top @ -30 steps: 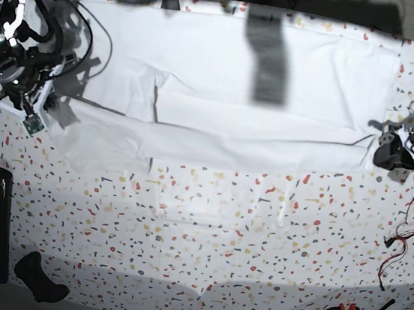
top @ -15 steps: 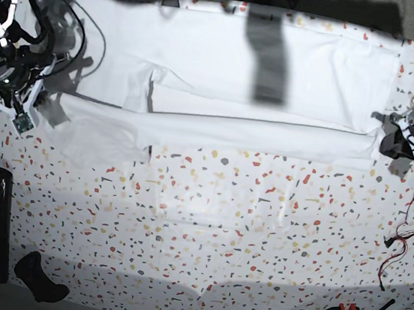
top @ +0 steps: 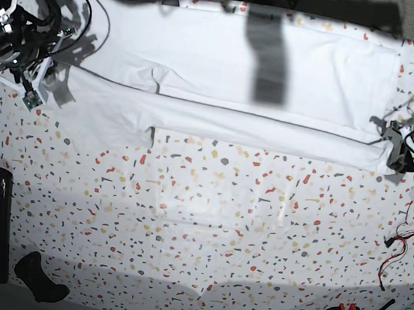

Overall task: Fold the T-shirt properly
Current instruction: 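Pull the grasped side edges apart to stretch the shirt flat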

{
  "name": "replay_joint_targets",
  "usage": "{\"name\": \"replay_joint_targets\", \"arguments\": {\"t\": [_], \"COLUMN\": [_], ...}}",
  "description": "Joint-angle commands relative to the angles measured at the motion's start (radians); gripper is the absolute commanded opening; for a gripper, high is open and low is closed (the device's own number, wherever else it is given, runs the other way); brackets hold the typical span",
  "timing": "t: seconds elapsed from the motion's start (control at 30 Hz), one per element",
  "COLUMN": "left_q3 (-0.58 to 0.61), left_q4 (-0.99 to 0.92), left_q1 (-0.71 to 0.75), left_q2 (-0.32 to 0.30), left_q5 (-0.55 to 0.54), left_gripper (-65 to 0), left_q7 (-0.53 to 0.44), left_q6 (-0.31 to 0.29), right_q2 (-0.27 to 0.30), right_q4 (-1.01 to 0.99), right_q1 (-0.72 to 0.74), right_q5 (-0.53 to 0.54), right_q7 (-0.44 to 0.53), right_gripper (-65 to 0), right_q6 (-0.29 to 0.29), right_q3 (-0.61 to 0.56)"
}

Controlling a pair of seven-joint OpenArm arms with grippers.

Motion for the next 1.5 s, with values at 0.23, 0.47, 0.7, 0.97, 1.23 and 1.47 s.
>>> {"name": "replay_joint_targets", "arguments": {"t": [0.23,0.47,0.7,0.97,1.23,1.47], "left_q3": [-0.008,-0.008,-0.008,-0.008,-0.008,-0.008], "left_q4": [0.018,0.018,0.018,0.018,0.018,0.018], "left_q1": [0.083,0.116,0.116,0.117,0.117,0.119], "left_q2": [-0.02,-0.02,-0.02,-0.019,0.033,0.066], "left_q5": [0.01,0.009,0.019,0.018,0.019,0.019], "left_gripper": [-65.0,-65.0,-65.0,-65.0,-65.0,-65.0], "left_q7": [-0.003,-0.004,-0.003,0.002,-0.007,-0.008], "left_q6": [0.003,0.003,0.003,0.019,0.062,0.062], "right_q2": [0.016,0.016,0.016,0.016,0.016,0.016], "right_q4": [0.018,0.018,0.018,0.018,0.018,0.017], "right_q1": [0.004,0.004,0.003,-0.025,-0.029,-0.029], "right_q5": [0.014,0.016,0.016,0.016,0.016,0.016], "right_q7": [-0.003,-0.057,-0.066,-0.066,-0.019,-0.026], "right_gripper": [-65.0,-65.0,-65.0,-65.0,-65.0,-65.0], "right_q6": [-0.005,-0.004,-0.004,-0.004,-0.004,-0.004], "right_q3": [0.01,0.01,0.01,0.01,0.01,0.01]}}
